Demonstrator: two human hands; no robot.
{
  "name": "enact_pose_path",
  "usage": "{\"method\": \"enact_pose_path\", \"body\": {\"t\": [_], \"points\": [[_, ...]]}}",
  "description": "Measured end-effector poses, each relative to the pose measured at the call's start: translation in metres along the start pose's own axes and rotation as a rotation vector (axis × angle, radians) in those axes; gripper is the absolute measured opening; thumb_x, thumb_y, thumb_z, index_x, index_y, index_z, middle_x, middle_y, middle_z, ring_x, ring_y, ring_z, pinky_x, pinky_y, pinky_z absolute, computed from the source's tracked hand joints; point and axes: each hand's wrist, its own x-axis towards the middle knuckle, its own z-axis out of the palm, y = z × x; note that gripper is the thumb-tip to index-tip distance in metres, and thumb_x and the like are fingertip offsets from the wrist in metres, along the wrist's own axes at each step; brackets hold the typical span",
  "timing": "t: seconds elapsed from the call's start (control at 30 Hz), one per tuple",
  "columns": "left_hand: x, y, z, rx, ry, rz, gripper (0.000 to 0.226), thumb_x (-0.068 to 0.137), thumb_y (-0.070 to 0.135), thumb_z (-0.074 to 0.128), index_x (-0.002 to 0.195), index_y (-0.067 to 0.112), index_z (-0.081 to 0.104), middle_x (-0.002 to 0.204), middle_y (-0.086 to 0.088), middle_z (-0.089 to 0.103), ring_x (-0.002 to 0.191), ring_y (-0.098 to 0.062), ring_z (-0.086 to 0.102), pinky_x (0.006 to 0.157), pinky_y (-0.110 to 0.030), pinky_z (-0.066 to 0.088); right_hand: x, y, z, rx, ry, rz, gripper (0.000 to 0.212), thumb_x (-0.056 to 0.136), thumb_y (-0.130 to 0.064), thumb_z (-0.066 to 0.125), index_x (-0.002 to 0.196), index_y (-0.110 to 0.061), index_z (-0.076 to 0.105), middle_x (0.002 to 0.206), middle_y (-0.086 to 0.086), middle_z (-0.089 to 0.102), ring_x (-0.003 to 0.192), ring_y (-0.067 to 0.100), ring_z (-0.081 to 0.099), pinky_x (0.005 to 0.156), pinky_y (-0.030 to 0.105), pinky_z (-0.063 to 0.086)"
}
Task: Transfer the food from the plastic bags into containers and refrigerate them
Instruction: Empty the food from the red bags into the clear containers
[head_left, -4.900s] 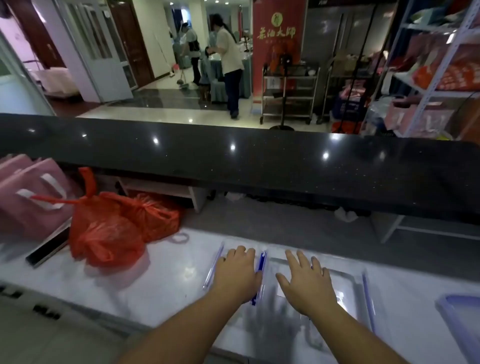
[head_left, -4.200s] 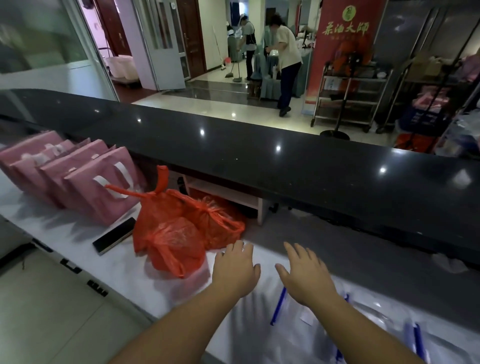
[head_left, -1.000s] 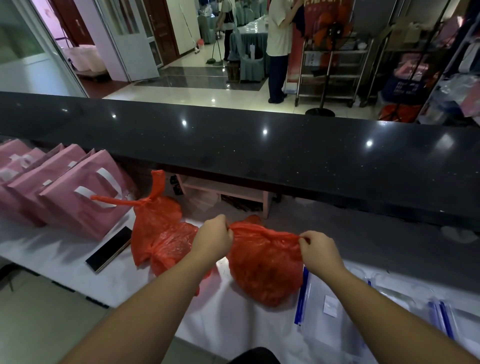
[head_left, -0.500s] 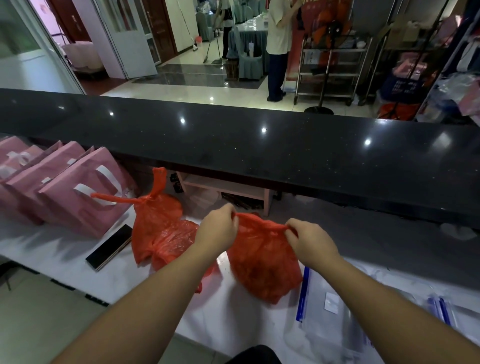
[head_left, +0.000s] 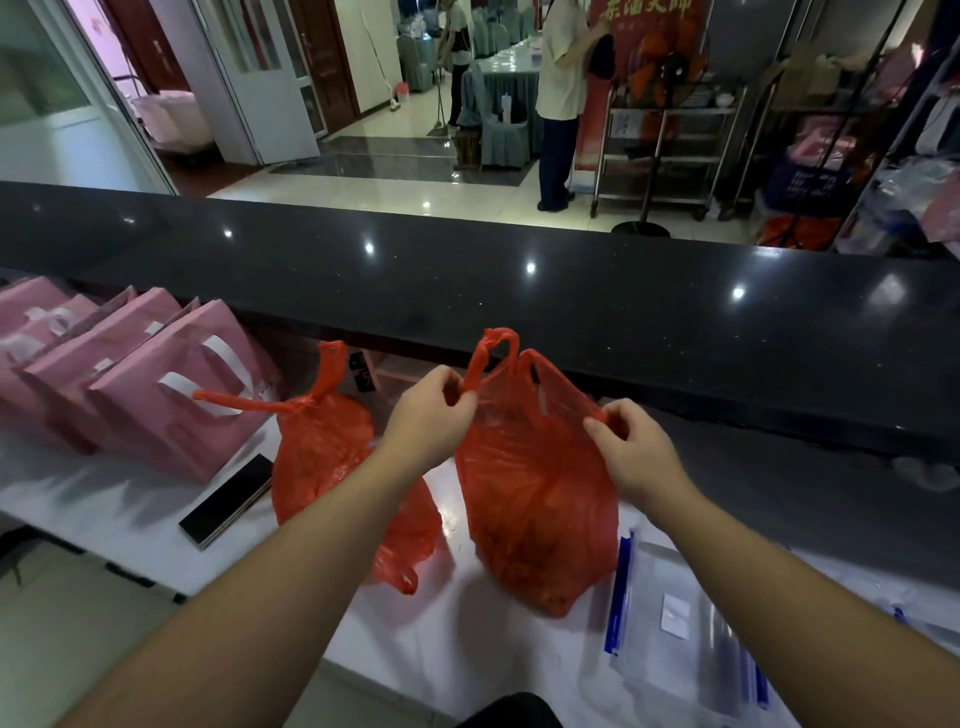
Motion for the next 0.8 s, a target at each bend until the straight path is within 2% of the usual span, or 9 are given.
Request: {"method": "enact_pose_path", "body": {"t": [0.1,0.2,0.27,0.37,0.43,0.5,0.6,0.7,0.8], "points": [[0.004,0.007,-0.001,-0.019,-0.009,0.054,0.017,0.095,0.036,0.064,0.086,0.022,0.060,0.078,0.006,0.066,0.074,-0.012,0.061,0.068,-0.032,0.047,-0.001,-0.010,0.005,0.010,-0.027,-0.075,0.010,0.102,-0.032,0.061,0.098,-0.028,0.070,0.092,-0.005,0.073,0.088,0.015,0.069,0.077,0.037,0.058],[0.006,0.019,-0.007,-0.094,-0.036,0.095,0.003,0.094,0.029,0.065,0.092,0.027,0.066,0.084,0.010,0.071,0.080,-0.008,0.066,0.070,-0.027,0.050,-0.002,-0.018,0.009,0.081,-0.039,-0.082,0.017,0.105,-0.029,0.055,0.100,-0.029,0.072,0.092,-0.005,0.074,0.087,0.013,0.070,0.074,0.033,0.058],[0.007,0.026,-0.010,-0.107,-0.074,0.099,0.009,0.094,0.026,0.061,0.094,0.027,0.071,0.085,0.009,0.074,0.080,-0.008,0.069,0.070,-0.028,0.053,-0.002,-0.023,0.011,0.126,-0.045,-0.077,0.019,0.106,-0.028,0.054,0.102,-0.029,0.072,0.093,-0.006,0.075,0.087,0.012,0.071,0.074,0.030,0.057],[0.011,0.034,-0.013,-0.153,-0.083,0.039,0.019,0.095,0.026,0.057,0.091,0.015,0.071,0.075,-0.001,0.071,0.066,-0.018,0.063,0.063,-0.041,0.050,-0.001,-0.027,0.016,0.209,-0.052,-0.083,0.025,0.106,-0.020,0.052,0.097,-0.030,0.072,0.089,-0.007,0.074,0.083,0.013,0.068,0.078,0.036,0.056],[0.014,0.038,-0.015,-0.211,-0.034,-0.007,0.021,0.095,0.025,0.056,0.093,0.008,0.067,0.072,-0.002,0.062,0.063,-0.017,0.055,0.062,-0.038,0.044,-0.002,-0.031,0.018,0.265,-0.072,-0.088,0.029,0.107,-0.015,0.049,0.096,-0.030,0.072,0.089,-0.002,0.072,0.083,0.017,0.066,0.079,0.041,0.055],[0.015,0.040,-0.018,-0.222,-0.033,-0.001,0.021,0.095,0.027,0.058,0.094,0.007,0.064,0.074,-0.002,0.060,0.065,-0.016,0.054,0.062,-0.035,0.043,-0.005,-0.036,0.018,0.298,-0.105,-0.092,0.031,0.108,-0.014,0.048,0.100,-0.029,0.073,0.093,0.000,0.073,0.085,0.017,0.068,0.080,0.039,0.057],[0.015,0.042,-0.020,-0.203,-0.103,0.009,0.018,0.095,0.028,0.060,0.093,0.011,0.067,0.075,-0.001,0.063,0.066,-0.017,0.058,0.062,-0.034,0.045,-0.010,-0.045,0.019,0.324,-0.170,-0.092,0.030,0.109,-0.014,0.046,0.108,-0.026,0.074,0.098,0.000,0.075,0.088,0.013,0.070,0.076,0.029,0.057],[0.015,0.047,-0.022,-0.195,-0.204,-0.008,0.022,0.094,0.024,0.054,0.102,0.026,0.074,0.083,0.004,0.072,0.071,-0.016,0.064,0.067,-0.031,0.049,-0.011,-0.050,0.019,0.307,-0.208,-0.087,0.032,0.109,-0.015,0.045,0.105,-0.026,0.074,0.099,0.002,0.075,0.090,0.015,0.070,0.078,0.029,0.058],[0.013,0.048,-0.026,-0.266,-0.360,-0.005,0.032,0.079,0.026,0.050,0.101,0.028,0.074,0.085,-0.001,0.073,0.079,-0.018,0.065,0.076,-0.038,0.053,-0.008,-0.048,0.023,0.271,-0.165,-0.081,0.031,0.109,-0.019,0.045,0.104,-0.029,0.074,0.099,0.001,0.074,0.092,0.017,0.069,0.077,0.030,0.056]]}}
